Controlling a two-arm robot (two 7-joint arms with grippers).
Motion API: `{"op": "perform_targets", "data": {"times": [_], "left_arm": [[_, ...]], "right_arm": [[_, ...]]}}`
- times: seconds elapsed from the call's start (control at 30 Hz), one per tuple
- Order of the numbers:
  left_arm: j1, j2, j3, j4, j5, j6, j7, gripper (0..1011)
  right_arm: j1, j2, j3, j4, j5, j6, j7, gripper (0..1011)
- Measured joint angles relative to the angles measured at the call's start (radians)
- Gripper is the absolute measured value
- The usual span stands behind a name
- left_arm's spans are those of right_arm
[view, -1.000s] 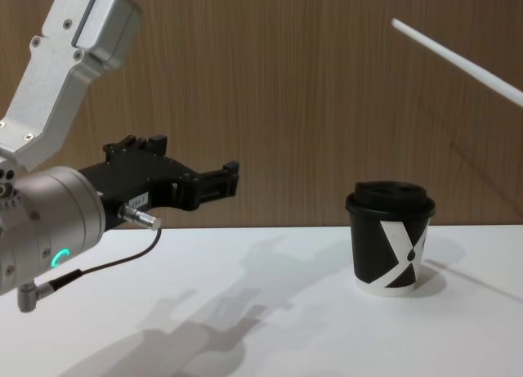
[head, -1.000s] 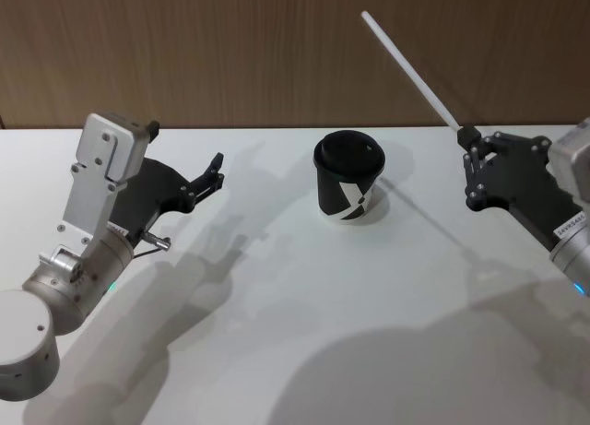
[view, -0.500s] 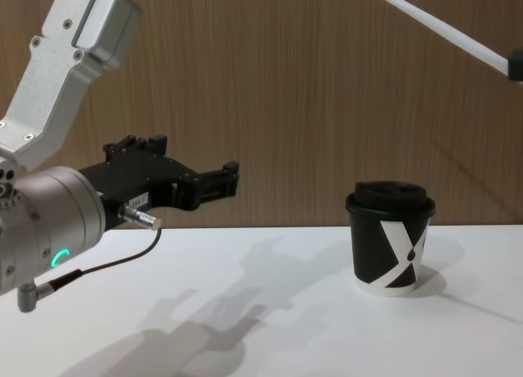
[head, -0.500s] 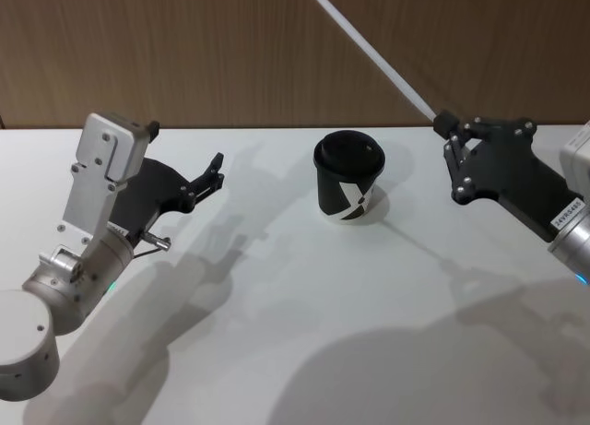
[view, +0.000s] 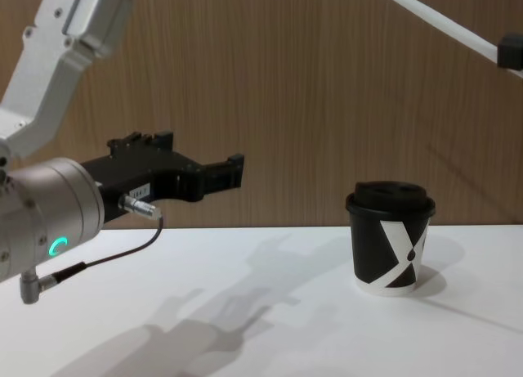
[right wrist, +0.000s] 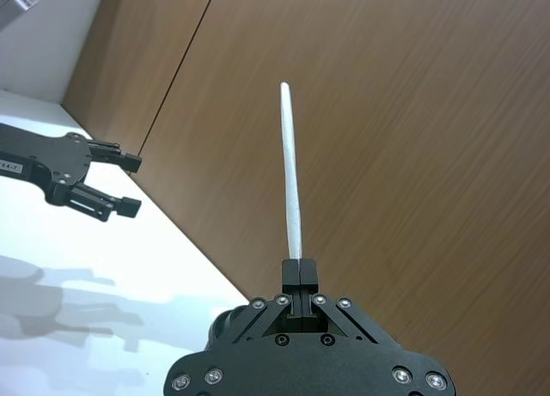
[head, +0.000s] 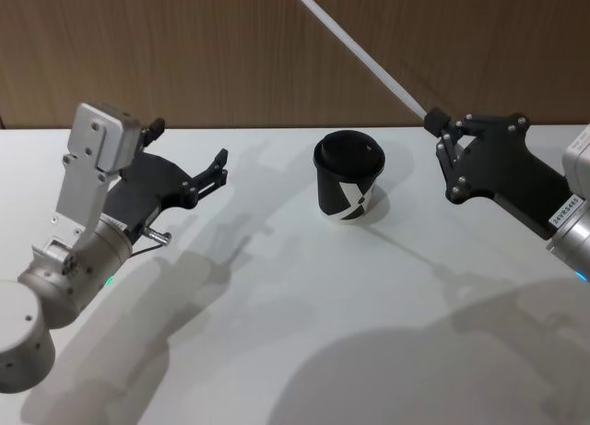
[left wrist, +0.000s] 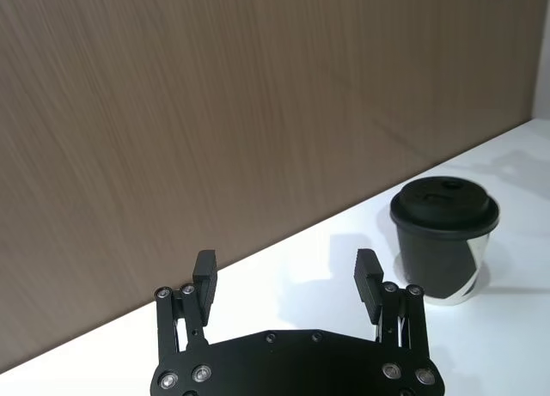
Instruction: Pick up the straw with one hand, pass it to the other hand, and insert it into the cup.
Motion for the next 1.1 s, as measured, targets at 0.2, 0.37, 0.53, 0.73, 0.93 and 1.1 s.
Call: {"op": "perform_targets", "data": {"times": [0.2,0.37,0.53,0.73,0.93,1.1], "left_arm": [[-0.010,-0.006,-0.021,0.001,-0.078,0.016,-0.069,1003],[-0.020,-0.013,-0.042,0.002,-0.156,0.040,-0.134,1003],[-0.034,-0.021,-0.062,0.003,-0.243,0.073,-0.201,1003],[-0.052,-0.031,-0.085,0.008,-0.347,0.119,-0.274,1002],[-0.072,-0.043,-0.098,0.017,-0.437,0.162,-0.337,1003],[-0.096,-0.058,-0.106,0.030,-0.525,0.211,-0.394,1003]], "right_arm": [[0.002,0.001,-0.001,-0.001,0.003,-0.005,0.007,0],[0.003,0.002,-0.002,-0.001,0.004,-0.008,0.011,0],[0.004,0.002,-0.002,-0.002,0.005,-0.010,0.013,0],[0.004,0.003,-0.002,-0.002,0.005,-0.011,0.015,0],[0.005,0.003,-0.002,-0.002,0.006,-0.011,0.016,0],[0.005,0.003,-0.002,-0.002,0.006,-0.012,0.016,0]]}}
